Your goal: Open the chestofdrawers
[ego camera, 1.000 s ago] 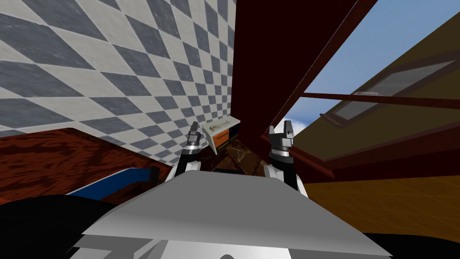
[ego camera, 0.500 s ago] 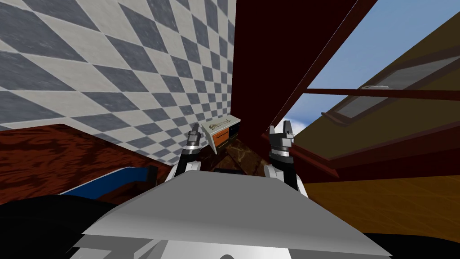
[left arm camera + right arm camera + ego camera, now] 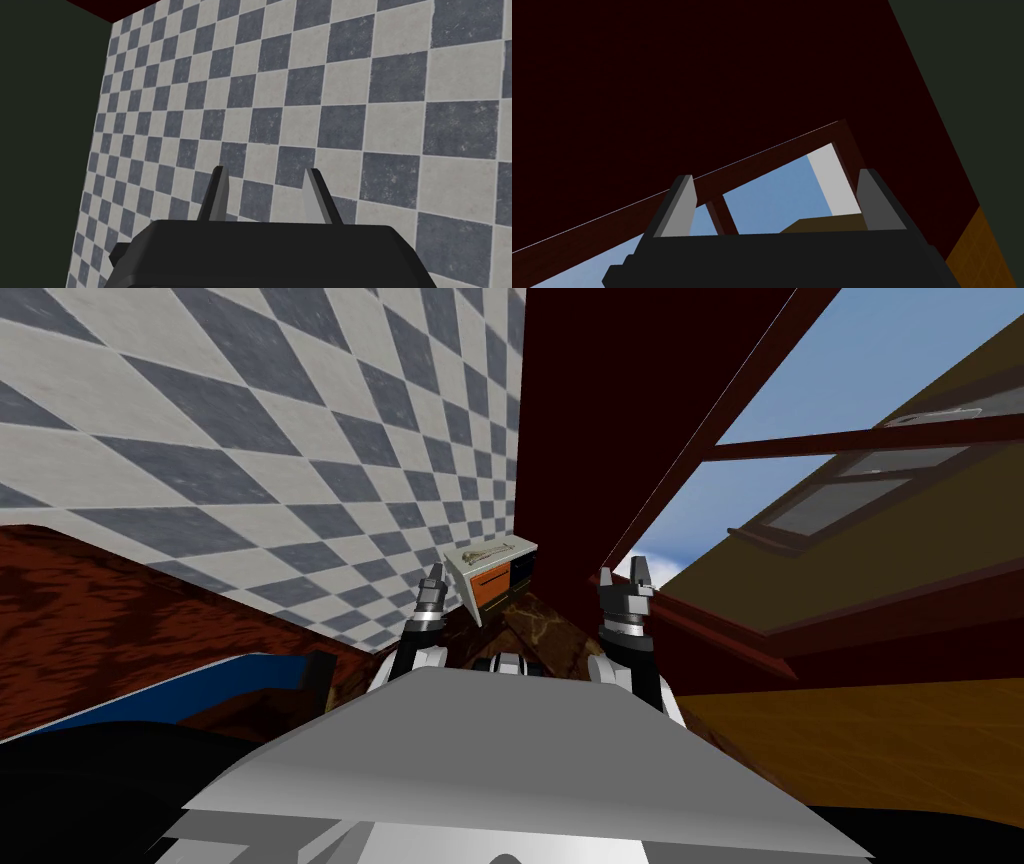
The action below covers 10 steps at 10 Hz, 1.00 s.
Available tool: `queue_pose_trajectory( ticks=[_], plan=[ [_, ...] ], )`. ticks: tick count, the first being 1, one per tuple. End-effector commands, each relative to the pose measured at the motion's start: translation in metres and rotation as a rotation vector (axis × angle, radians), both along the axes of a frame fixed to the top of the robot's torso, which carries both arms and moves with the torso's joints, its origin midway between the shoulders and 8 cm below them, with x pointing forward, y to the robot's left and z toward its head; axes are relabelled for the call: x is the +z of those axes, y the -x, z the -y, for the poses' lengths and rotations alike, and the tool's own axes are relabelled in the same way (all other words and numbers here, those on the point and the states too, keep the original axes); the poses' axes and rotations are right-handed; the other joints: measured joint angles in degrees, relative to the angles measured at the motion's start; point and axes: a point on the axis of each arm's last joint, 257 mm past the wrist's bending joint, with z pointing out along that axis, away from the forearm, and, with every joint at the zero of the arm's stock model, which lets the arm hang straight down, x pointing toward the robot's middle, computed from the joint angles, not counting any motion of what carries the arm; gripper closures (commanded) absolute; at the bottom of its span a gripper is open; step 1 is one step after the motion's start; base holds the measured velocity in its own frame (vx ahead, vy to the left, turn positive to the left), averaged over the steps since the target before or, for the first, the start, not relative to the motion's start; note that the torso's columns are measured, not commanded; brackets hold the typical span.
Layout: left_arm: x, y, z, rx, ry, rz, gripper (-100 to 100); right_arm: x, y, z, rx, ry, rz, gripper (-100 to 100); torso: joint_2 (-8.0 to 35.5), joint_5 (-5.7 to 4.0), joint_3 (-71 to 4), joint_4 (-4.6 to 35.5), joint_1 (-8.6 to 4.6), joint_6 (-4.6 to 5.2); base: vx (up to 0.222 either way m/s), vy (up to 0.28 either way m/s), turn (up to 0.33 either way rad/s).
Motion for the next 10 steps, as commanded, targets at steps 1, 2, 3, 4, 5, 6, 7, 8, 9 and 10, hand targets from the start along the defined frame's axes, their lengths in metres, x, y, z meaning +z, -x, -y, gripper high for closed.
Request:
queue_pose_trajectory(
  ticks=[1,2,3,4,5,6,7,8,9,10],
  plan=[
    [-0.013,-0.004,0.001,-0.025,-0.055,-0.033,-100,0.0,0.0,0.0,0.0,0.0,-0.001,0,1.85,0.0,-3.99,1.87,-0.02,-0.01,0.049,-0.034,0.048],
    [-0.019,-0.006,0.0,-0.03,-0.071,-0.046,-100,0.0,0.0,0.0,0.0,0.0,-0.001,0,2.35,-0.01,-5.14,2.42,-0.06,0.0,0.065,-0.046,0.042],
    [-0.026,-0.008,-0.002,-0.033,-0.085,-0.06,-100,0.0,0.0,0.0,0.0,0.0,-0.001,0,2.48,-0.02,-5.4,2.58,-0.08,0.0,0.072,-0.036,0.048],
    [-0.04,-0.013,-0.008,-0.034,-0.107,-0.091,-100,0.0,0.0,0.0,0.0,0.0,-0.001,0,2.57,0.0,-5.42,2.64,0.0,0.0,0.11,-0.068,0.1],
    [-0.048,-0.015,-0.012,-0.033,-0.116,-0.108,-100,0.0,0.0,0.0,0.0,0.0,-0.001,0,2.53,-0.01,-5.45,2.65,-0.07,-0.01,0.131,-0.081,0.081],
    [-0.057,-0.018,-0.017,-0.029,-0.124,-0.125,-100,0.0,0.0,0.0,0.0,0.0,-0.001,0,2.55,-0.03,-5.46,2.65,-0.08,0.01,0.123,-0.061,0.054],
    [-0.066,-0.02,-0.022,-0.024,-0.13,-0.143,-100,0.0,0.0,0.0,0.0,0.0,-0.001,0,2.63,0.0,-5.41,2.67,0.02,0.0,0.133,-0.061,0.07],
    [-0.075,-0.023,-0.028,-0.018,-0.134,-0.162,-100,0.0,0.0,0.0,0.0,0.0,-0.001,0,2.65,0.02,-5.39,2.68,0.04,0.0,0.119,-0.062,0.078],
    [-0.085,-0.025,-0.035,-0.01,-0.137,-0.181,-100,0.0,0.0,0.0,0.0,0.0,-0.001,0,2.71,0.01,-5.36,2.69,0.03,0.0,0.12,-0.066,0.075],
    [-0.096,-0.027,-0.042,-0.001,-0.139,-0.201,-100,0.0,0.0,0.0,0.0,0.0,-0.001,0,2.71,0.0,-5.35,2.7,0.0,0.0,0.122,-0.076,0.094]
  ],
)
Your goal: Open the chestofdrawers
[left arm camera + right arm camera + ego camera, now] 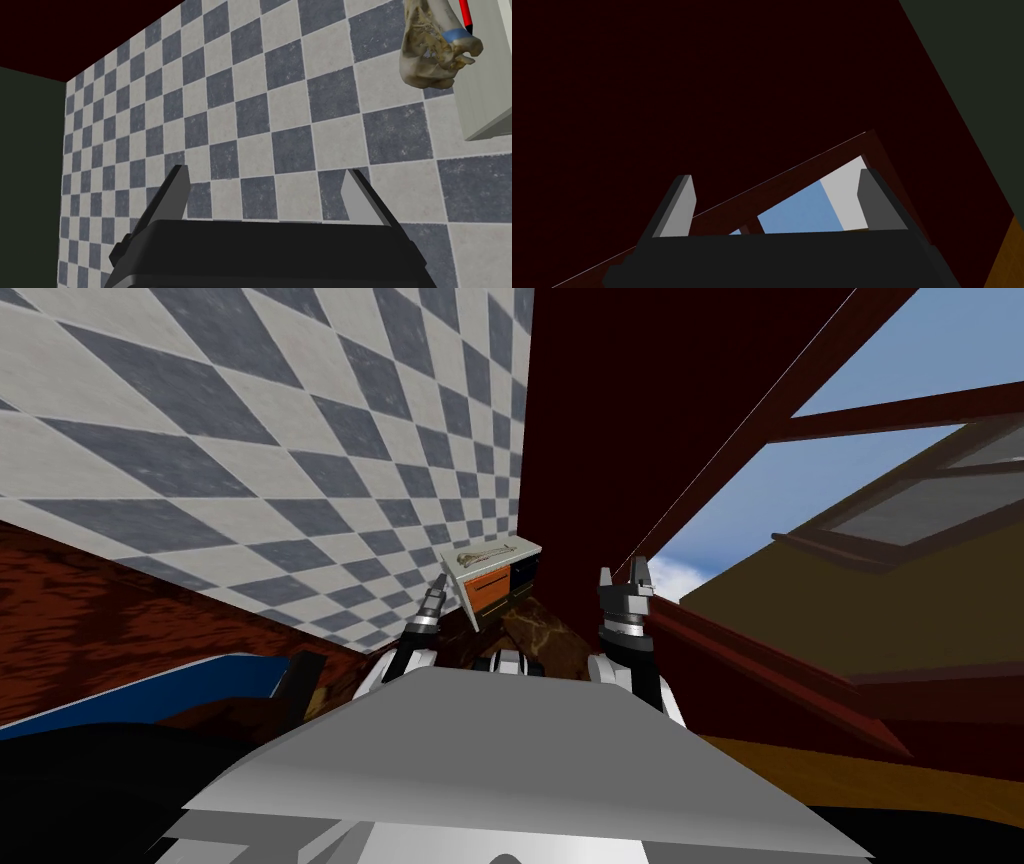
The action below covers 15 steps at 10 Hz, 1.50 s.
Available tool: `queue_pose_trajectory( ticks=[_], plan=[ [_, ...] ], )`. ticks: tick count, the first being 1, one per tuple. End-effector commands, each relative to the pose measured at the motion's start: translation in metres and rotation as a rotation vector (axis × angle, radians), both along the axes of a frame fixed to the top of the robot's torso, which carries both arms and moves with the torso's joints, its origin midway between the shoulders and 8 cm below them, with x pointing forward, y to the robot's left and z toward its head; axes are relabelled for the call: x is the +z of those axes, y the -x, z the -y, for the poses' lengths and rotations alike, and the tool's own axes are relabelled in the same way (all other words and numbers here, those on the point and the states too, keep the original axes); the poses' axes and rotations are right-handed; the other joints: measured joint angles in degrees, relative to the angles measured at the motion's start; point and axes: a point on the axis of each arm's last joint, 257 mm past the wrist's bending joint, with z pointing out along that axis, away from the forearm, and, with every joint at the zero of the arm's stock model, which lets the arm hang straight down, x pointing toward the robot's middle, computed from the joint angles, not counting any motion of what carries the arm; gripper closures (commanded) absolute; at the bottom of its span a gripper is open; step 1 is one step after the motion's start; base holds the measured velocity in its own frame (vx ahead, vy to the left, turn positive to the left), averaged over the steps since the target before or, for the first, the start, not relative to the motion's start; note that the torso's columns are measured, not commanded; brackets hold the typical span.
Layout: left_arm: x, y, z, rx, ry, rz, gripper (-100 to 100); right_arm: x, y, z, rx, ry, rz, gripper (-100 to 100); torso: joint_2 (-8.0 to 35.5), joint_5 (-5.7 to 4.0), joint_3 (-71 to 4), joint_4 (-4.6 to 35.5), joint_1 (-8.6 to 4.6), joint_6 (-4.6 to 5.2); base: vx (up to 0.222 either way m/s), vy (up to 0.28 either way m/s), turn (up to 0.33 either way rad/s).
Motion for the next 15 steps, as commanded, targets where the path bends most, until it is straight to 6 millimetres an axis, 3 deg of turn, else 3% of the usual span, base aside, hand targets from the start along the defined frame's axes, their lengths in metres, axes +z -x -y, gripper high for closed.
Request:
queue_pose_trajectory(
  ticks=[1,5,12,15],
  plan=[
    [-0.026,-0.006,-0.018,0.027,-0.007,-0.05,-100,0.0,0.0,0.0,0.0,0.0,0.0,0,-0.02,-0.01,-0.01,-0.01,-0.04,0.0,0.118,-0.065,0.092],
    [-0.072,-0.011,-0.054,0.084,-0.004,-0.135,-100,0.0,0.0,0.0,0.0,0.0,0.0,0,-0.09,-0.02,-0.06,-0.03,-0.06,0.0,0.146,-0.092,0.1],
    [-0.128,-0.008,-0.103,0.172,0.021,-0.236,-100,0.0,0.0,0.0,0.0,0.0,0.0,0,-0.02,0.0,-0.02,-0.01,-0.01,-0.01,0.109,-0.078,0.074],
    [-0.142,-0.005,-0.113,0.192,0.031,-0.26,-100,0.0,0.0,0.0,0.0,0.0,0.0,0,-0.04,0.0,-0.03,-0.02,0.01,-0.01,0.096,-0.068,0.05]
  ],
)
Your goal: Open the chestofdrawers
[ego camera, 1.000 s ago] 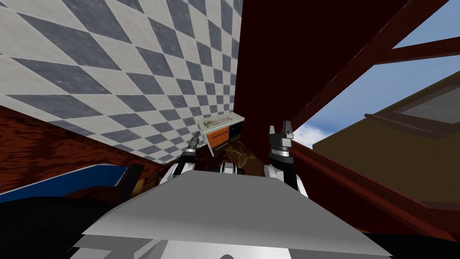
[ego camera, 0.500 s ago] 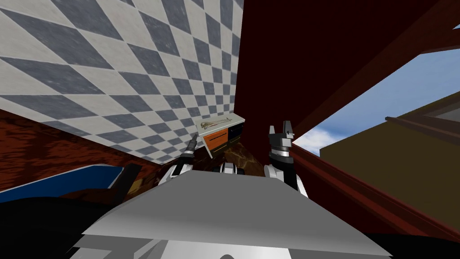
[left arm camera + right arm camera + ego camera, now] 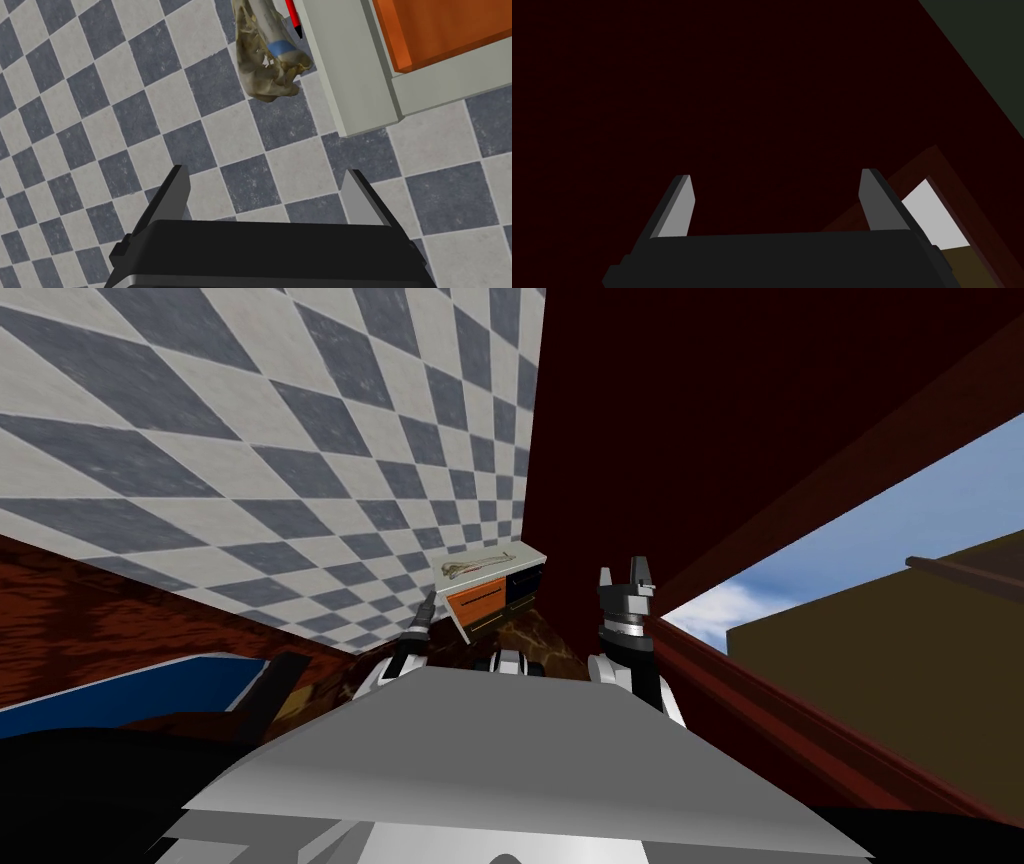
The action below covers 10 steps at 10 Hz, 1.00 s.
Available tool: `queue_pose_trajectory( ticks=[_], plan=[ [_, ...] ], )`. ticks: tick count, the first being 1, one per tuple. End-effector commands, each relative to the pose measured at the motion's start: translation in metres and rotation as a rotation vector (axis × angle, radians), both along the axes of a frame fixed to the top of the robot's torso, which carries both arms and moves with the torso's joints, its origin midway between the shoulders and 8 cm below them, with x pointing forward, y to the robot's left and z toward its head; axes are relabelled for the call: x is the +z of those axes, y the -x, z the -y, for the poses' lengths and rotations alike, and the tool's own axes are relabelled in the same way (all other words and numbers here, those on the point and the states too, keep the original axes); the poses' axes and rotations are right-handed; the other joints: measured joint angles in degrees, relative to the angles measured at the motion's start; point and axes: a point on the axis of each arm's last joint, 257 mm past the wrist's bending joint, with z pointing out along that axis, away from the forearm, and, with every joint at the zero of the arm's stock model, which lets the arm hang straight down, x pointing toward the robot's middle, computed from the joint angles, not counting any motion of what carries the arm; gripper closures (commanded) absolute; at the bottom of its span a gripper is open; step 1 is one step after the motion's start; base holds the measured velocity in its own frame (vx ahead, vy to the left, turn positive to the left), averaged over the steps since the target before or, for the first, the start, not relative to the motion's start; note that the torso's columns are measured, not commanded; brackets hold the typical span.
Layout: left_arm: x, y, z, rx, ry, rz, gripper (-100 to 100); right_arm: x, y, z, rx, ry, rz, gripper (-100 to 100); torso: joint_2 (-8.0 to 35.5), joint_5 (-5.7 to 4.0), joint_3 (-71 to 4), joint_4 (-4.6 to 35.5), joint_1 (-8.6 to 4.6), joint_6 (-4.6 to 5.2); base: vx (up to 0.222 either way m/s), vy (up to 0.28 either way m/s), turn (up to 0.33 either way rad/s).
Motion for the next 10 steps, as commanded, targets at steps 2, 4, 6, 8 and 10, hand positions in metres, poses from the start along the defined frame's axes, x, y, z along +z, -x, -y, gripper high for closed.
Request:
queue_pose_trajectory(
  ticks=[2,4,6,8,10],
  plan=[
    [-0.029,0.006,-0.023,0.05,0.022,-0.046,-100,0.0,0.0,0.0,0.0,0.0,0.0,0,0.09,0.01,0.07,0.03,0.0,0.0,0.095,-0.083,0.089],
    [-0.042,0.01,-0.032,0.07,0.033,-0.067,-100,0.0,0.0,0.0,0.0,0.0,0.0,0,-0.01,-0.01,-0.02,-0.01,-0.01,0.02,0.079,-0.078,0.051],
    [-0.06,0.016,-0.046,0.108,0.055,-0.095,-100,0.0,0.0,0.0,0.0,0.0,0.0,0,-0.04,0.0,-0.01,0.0,-0.02,0.01,0.116,-0.099,0.112],
    [-0.073,0.021,-0.053,0.129,0.069,-0.116,-100,0.0,0.0,0.0,0.0,0.0,0.0,0,0.0,-0.01,-0.01,0.0,-0.01,0.02,0.089,-0.089,0.037],
    [-0.092,0.029,-0.062,0.164,0.098,-0.142,-100,0.0,0.0,0.0,0.0,0.0,0.0,0,0.04,0.01,0.03,0.02,0.03,0.0,0.097,-0.086,0.092]
  ],
)
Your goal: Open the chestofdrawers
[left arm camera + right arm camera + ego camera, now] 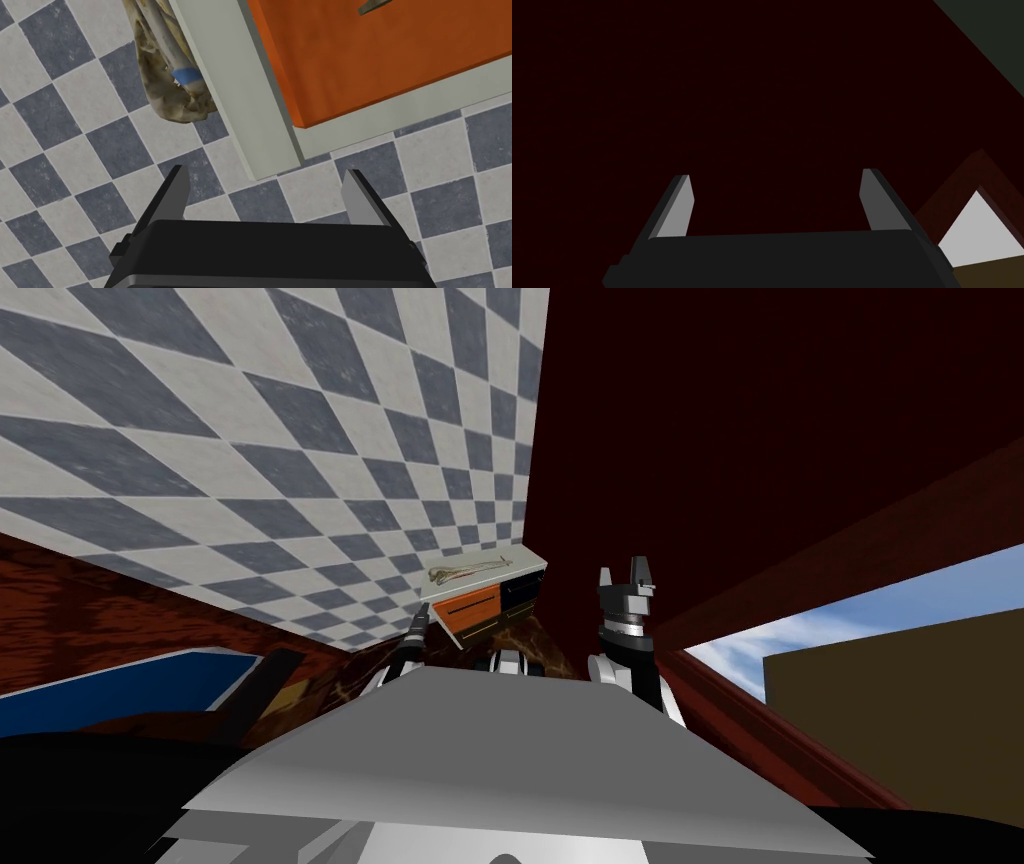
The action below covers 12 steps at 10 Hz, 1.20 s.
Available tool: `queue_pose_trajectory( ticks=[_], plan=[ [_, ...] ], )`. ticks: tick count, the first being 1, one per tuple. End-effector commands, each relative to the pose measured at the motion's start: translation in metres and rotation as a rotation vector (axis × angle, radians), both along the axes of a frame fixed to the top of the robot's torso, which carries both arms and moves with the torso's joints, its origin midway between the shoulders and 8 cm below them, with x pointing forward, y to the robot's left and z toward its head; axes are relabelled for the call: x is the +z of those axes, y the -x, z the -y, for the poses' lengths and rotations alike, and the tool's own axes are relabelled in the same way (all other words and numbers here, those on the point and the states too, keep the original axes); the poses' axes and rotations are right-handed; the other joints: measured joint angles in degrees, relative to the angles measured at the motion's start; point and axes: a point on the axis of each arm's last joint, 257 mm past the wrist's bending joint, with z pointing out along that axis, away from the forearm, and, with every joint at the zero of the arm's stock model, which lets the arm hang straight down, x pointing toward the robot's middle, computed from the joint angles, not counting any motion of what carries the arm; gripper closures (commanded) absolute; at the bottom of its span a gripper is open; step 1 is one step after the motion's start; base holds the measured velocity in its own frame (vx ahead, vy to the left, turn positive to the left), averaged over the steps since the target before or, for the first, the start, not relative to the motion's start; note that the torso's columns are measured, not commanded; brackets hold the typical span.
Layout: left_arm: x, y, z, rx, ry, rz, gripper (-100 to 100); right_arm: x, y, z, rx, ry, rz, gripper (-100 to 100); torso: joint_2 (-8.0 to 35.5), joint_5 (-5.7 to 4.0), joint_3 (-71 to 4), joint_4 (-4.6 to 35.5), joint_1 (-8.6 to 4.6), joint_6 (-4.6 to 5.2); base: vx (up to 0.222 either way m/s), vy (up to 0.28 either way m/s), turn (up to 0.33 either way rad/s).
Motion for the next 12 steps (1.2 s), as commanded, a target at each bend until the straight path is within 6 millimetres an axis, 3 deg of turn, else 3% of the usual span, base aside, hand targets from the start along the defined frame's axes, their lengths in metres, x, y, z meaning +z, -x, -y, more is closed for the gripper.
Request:
queue_pose_trajectory(
  ticks=[1,4,5,7,9,11,12],
  plan=[
    [-0.028,0.012,-0.011,0.048,0.041,-0.037,-100,0.0,0.0,0.0,0.0,0.0,0.0,0,-0.06,0.0,-0.04,-0.02,-0.02,0.01,0.11,-0.086,0.081],
    [-0.057,0.024,-0.014,0.097,0.098,-0.07,-100,0.0,0.0,0.0,0.0,0.0,0.0,0,-0.07,-0.01,-0.04,-0.02,-0.04,0.01,0.105,-0.089,0.075],
    [-0.074,0.032,-0.008,0.126,0.142,-0.086,-100,0.0,0.0,0.0,0.0,0.0,0.0,0,-0.03,0.0,-0.02,-0.01,-0.01,0.02,0.104,-0.108,0.078],
    [-0.09,0.037,0.002,0.15,0.19,-0.097,-100,0.0,0.0,0.0,0.0,0.0,0.0,0,-0.01,-0.03,-0.01,-0.01,-0.09,0.02,0.083,-0.099,0.06],
    [-0.102,0.041,0.014,0.166,0.231,-0.103,-100,0.0,0.0,0.0,0.0,0.0,0.0,0,0.08,0.03,0.04,0.02,0.13,0.01,0.038,-0.035,0.019],
    [-0.099,0.041,0.011,0.162,0.22,-0.102,-100,0.0,0.0,0.0,0.0,0.0,0.0,0,0.06,0.02,0.04,0.02,0.09,0.01,0.005,-0.005,0.002],
    [-0.098,0.041,0.011,0.161,0.22,-0.102,100,0.0,0.0,0.0,0.0,0.0,0.0,0,0.02,0.01,0.01,0.0,0.03,0.01,0.0,0.0,0.0]
  ],
)
